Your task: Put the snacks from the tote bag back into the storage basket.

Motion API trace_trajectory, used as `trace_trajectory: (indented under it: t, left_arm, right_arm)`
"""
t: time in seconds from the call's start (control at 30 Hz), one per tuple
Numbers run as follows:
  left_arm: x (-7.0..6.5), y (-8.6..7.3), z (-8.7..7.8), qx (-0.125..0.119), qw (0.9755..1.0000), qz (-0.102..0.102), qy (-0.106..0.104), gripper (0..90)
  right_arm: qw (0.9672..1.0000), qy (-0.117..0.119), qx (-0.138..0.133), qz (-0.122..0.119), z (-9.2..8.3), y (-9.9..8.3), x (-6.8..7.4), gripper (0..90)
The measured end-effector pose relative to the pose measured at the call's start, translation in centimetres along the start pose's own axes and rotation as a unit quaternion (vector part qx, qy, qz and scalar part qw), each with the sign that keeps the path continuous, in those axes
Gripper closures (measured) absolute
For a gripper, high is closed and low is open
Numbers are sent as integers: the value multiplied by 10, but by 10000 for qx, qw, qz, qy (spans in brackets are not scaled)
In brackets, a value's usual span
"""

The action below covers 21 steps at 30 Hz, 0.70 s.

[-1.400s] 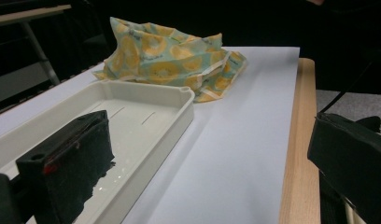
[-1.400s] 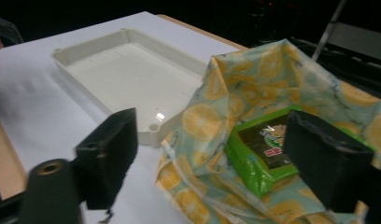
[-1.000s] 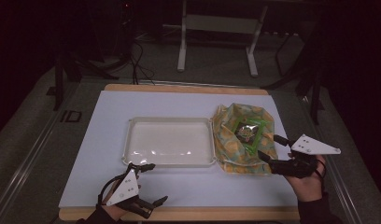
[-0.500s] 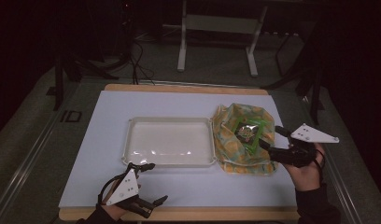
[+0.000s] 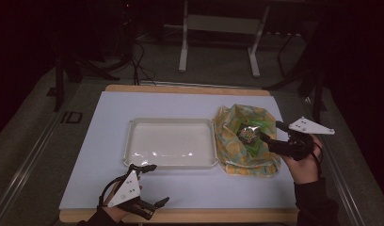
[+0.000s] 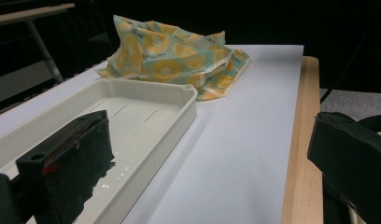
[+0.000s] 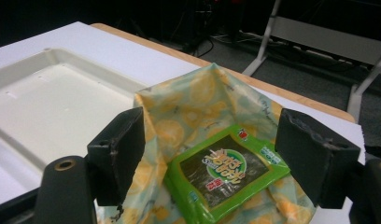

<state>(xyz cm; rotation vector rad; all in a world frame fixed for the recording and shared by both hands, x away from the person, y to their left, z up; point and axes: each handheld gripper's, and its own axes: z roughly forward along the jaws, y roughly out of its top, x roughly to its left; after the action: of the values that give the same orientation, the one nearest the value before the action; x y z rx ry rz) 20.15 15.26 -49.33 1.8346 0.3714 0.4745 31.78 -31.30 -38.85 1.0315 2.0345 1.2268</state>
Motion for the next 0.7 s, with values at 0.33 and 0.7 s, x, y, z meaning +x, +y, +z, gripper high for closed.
trace_trajectory:
  t: [0.33,0.7]
  left_arm:
    - [0,0,0,9,10000,6,-10,4]
    - [1,0,1,11,10000,-7,-7,5]
  right_arm:
    - [9994,-210,215,155,19,1,-10,267]
    - [9967,-413,491,495,43,-7,-24,286]
